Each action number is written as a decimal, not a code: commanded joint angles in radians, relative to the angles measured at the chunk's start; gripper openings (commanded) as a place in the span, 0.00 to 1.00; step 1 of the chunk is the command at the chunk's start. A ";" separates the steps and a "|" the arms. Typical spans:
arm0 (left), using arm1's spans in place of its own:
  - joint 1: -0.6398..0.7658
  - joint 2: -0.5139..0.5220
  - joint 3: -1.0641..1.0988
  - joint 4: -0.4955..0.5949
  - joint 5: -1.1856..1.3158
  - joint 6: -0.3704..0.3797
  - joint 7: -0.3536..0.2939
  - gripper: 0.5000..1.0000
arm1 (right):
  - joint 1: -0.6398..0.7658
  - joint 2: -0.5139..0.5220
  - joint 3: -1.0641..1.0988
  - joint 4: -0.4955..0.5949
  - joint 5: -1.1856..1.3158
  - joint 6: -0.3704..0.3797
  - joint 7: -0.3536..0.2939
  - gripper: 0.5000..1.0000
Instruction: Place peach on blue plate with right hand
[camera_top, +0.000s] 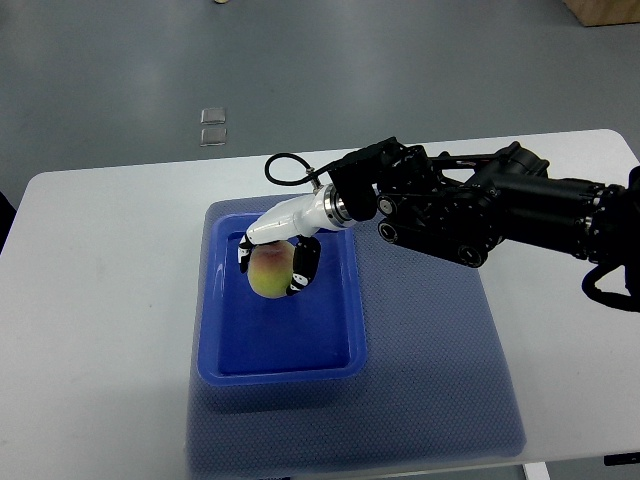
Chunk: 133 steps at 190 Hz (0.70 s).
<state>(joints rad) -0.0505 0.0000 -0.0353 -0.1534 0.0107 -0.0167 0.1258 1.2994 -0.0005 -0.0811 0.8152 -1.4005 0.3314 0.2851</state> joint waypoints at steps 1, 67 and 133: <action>0.000 0.000 0.000 0.000 0.000 0.000 0.000 1.00 | -0.012 0.000 -0.003 -0.002 -0.002 0.005 -0.001 0.79; 0.000 0.000 0.000 0.000 0.000 0.000 0.000 1.00 | 0.038 0.000 0.014 -0.002 0.017 0.014 0.000 0.86; 0.000 0.000 0.000 0.000 0.000 0.000 0.000 1.00 | 0.087 -0.151 0.110 -0.013 0.337 0.006 -0.012 0.85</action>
<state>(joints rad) -0.0506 0.0000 -0.0354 -0.1534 0.0106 -0.0168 0.1258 1.3953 -0.1168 -0.0122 0.8116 -1.1420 0.3477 0.2770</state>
